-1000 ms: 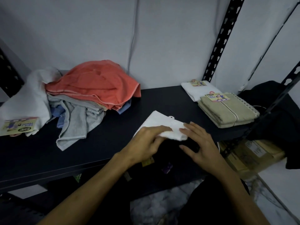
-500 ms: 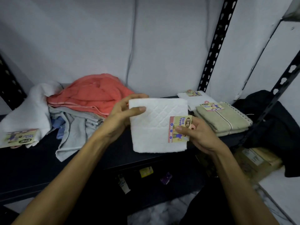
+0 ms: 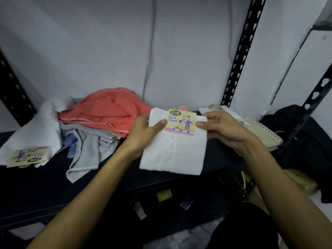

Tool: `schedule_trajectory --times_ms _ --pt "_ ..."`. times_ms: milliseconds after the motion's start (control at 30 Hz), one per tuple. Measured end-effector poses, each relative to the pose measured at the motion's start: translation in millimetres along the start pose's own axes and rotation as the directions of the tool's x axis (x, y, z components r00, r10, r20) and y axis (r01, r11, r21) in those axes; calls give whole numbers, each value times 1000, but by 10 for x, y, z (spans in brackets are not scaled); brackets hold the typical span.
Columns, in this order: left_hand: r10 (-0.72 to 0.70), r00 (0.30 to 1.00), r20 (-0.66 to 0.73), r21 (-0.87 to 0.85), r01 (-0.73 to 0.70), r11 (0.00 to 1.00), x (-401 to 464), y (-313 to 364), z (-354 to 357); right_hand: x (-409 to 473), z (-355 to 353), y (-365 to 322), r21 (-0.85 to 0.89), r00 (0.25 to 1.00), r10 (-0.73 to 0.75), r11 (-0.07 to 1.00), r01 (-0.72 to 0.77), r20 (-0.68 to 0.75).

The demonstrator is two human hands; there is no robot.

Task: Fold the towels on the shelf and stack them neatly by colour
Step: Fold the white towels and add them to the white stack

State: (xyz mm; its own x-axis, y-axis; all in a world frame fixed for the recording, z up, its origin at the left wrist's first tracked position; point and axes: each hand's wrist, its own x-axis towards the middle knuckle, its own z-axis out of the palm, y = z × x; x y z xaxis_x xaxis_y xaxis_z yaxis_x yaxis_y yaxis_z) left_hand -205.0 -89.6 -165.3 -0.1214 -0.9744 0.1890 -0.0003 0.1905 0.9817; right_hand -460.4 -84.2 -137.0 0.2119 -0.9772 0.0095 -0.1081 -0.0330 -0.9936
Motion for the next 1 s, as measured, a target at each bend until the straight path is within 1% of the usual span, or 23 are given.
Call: schedule_trajectory --times_ms 67,100,167,233,300,333,400,433,467,500,533,567,600,667,767,833,900,933,1000 --pt "-86 994 -62 -18 85 996 49 -215 48 153 -13 122 61 993 56 997 -49 -108" --pt "-128 987 -94 -9 128 992 77 -327 74 236 7 187 44 986 84 996 -79 -146" --pt "-176 967 -185 84 194 977 150 -559 116 404 63 345 -35 970 131 989 -140 -205" --pt "-174 942 -286 265 252 931 195 -697 140 576 128 545 -174 946 143 964 -199 -291" --pt "-132 935 -329 458 281 844 204 -774 171 704 191 732 -368 922 71 903 -222 -382" --pt "-93 941 -325 543 266 796 200 -796 194 729 224 795 -483 915 8 847 -220 -403" --pt "53 964 -261 726 160 668 202 -811 255 707 326 895 -716 922 -149 677 -169 -358" --pt "122 972 -199 795 87 600 201 -805 294 674 400 940 -801 928 -220 586 -119 -299" --pt "151 980 -128 835 24 550 215 -818 332 633 481 978 -856 939 -260 514 -61 -223" --pt "133 989 -60 855 -18 518 231 -846 360 592 552 1031 -887 958 -248 462 -15 -146" --pt "72 997 -5 868 -31 495 245 -889 378 553 604 1089 -906 976 -202 422 11 -82" --pt "-9 999 35 882 -26 471 252 -940 383 509 628 1138 -919 990 -135 394 8 -49" --pt "-86 995 59 897 -15 443 250 -989 372 472 615 1179 -926 997 -69 378 -15 -45" --pt "-176 980 93 924 -19 383 217 -1038 319 409 524 1210 -931 998 2 360 -63 -66" --pt "-209 969 133 942 -58 331 138 -1043 219 314 364 1227 -930 994 66 352 -105 -87" --pt "-234 963 135 943 -52 330 105 -1033 142 285 286 1222 -919 989 108 372 -131 -97" --pt "-234 961 145 929 -52 366 106 -1022 88 297 240 1238 -892 986 122 425 -155 -113" --pt "-197 969 146 918 -59 392 119 -1014 73 318 231 1238 -866 985 109 469 -172 -137" --pt "-20 996 87 875 -66 480 201 -991 46 375 228 1191 -786 969 34 578 -220 -246"
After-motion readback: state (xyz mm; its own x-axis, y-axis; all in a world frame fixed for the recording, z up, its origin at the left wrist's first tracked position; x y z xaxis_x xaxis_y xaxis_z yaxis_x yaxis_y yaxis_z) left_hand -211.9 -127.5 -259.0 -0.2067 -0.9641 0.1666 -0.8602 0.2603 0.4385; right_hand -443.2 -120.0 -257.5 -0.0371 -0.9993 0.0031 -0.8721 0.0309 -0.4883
